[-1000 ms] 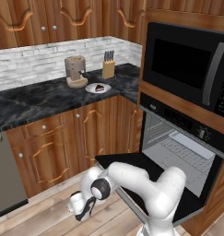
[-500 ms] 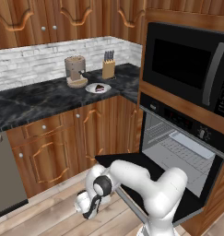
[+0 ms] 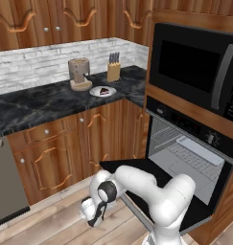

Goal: Take the baked cake out of the oven and place it on the plate for cooling. Then close the oven door.

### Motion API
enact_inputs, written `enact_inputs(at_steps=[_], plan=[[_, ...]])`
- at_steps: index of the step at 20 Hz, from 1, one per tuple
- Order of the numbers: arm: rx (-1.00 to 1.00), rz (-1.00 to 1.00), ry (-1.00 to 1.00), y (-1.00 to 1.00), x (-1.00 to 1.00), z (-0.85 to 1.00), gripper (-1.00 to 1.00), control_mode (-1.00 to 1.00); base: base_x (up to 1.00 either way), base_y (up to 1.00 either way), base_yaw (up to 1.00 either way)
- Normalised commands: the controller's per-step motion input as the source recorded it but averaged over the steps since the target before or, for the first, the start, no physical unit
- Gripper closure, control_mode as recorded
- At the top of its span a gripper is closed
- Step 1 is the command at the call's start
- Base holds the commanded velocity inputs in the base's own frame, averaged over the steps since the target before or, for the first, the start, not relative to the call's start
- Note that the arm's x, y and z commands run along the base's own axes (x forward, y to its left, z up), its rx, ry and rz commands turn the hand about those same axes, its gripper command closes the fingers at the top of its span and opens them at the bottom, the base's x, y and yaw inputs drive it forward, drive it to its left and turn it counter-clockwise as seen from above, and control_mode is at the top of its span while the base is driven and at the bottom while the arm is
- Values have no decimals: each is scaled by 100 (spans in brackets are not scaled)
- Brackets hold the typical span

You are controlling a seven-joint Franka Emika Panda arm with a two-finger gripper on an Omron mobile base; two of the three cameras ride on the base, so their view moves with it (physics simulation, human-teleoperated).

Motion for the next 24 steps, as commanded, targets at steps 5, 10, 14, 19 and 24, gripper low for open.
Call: enact_inputs(at_steps=[5, 10, 14, 19, 24], plan=[[-6, 0, -27, -55, 9, 23, -100, -100, 0, 0, 0], [-8, 0, -21, -70, 29, 36, -100, -100, 0, 0, 0], [-11, 0, -15, -84, 51, 61, -100, -100, 0, 0, 0], [-9, 0, -4, -98, 61, 85, -100, -100, 0, 0, 0], [-3, 0, 0, -100, 61, 98, -100, -100, 0, 0, 0]])
